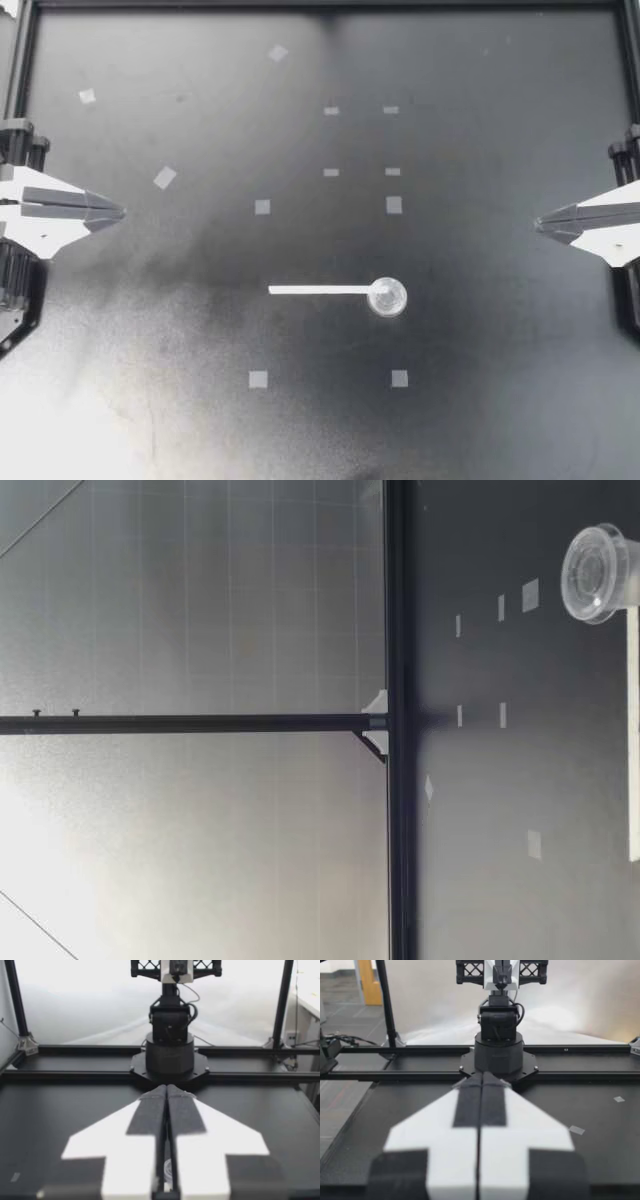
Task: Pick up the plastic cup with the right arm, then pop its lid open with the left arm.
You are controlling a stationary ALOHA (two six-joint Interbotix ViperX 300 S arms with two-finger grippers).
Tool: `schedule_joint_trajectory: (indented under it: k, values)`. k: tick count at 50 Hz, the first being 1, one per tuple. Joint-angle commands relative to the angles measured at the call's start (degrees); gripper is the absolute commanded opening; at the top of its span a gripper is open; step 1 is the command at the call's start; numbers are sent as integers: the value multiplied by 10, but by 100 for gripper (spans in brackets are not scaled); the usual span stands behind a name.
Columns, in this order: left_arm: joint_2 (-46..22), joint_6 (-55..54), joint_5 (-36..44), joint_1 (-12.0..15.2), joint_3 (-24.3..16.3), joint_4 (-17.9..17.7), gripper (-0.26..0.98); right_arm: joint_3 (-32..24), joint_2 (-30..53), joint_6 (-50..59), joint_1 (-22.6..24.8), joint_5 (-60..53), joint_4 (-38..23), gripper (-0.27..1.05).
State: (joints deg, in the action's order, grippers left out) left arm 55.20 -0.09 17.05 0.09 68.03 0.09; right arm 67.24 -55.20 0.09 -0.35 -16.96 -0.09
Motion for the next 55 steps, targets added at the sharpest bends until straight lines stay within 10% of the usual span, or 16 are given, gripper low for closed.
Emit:
schedule_joint_trajectory:
  k: [1,22,43,55]
  values:
    - [-5,-4,1,7,16,0,17,4,4,1,2,-1,0,15]
    - [-38,-26,-13,7,4,-43,5,25,-3,29,1,-7,4,-1]
    - [-352,52,-34,7,-154,-41,5,29,153,50,7,-52,4,1]
    - [-492,47,70,7,-195,-41,5,56,204,153,12,-74,2,35]
